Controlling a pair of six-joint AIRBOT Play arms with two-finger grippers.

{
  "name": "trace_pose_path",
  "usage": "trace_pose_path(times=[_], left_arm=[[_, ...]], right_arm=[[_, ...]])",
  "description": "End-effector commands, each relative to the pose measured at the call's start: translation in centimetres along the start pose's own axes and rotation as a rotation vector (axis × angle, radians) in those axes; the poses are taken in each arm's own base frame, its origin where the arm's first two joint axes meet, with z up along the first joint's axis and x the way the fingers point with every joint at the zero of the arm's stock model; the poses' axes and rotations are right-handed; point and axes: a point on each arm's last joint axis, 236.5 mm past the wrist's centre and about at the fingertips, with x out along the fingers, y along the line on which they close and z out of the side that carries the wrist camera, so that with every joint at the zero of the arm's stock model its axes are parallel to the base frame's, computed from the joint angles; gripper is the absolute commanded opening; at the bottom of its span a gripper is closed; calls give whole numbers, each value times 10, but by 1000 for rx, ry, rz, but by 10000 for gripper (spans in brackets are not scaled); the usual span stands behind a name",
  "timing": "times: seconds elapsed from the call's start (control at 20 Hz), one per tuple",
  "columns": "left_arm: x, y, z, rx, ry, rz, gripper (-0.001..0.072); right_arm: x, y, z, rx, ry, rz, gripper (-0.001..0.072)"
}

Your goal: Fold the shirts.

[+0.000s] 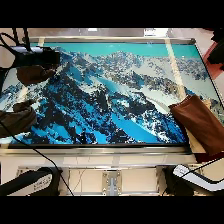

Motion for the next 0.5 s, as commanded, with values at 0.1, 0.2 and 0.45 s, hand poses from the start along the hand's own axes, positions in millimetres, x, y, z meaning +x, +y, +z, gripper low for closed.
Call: trace_pose_path(times=[0.1, 0.2, 0.45], left_arm=[[4, 0, -2, -2, 8, -1, 14], [3, 0, -4, -1, 15, -1, 13], [3, -2, -15, -1, 63, -8, 13]], right_arm=[[-162, 280, 50, -348, -569, 982, 446], [-184, 343, 29, -531, -720, 1029, 446], [-140, 437, -64, -926, -748, 891, 445]])
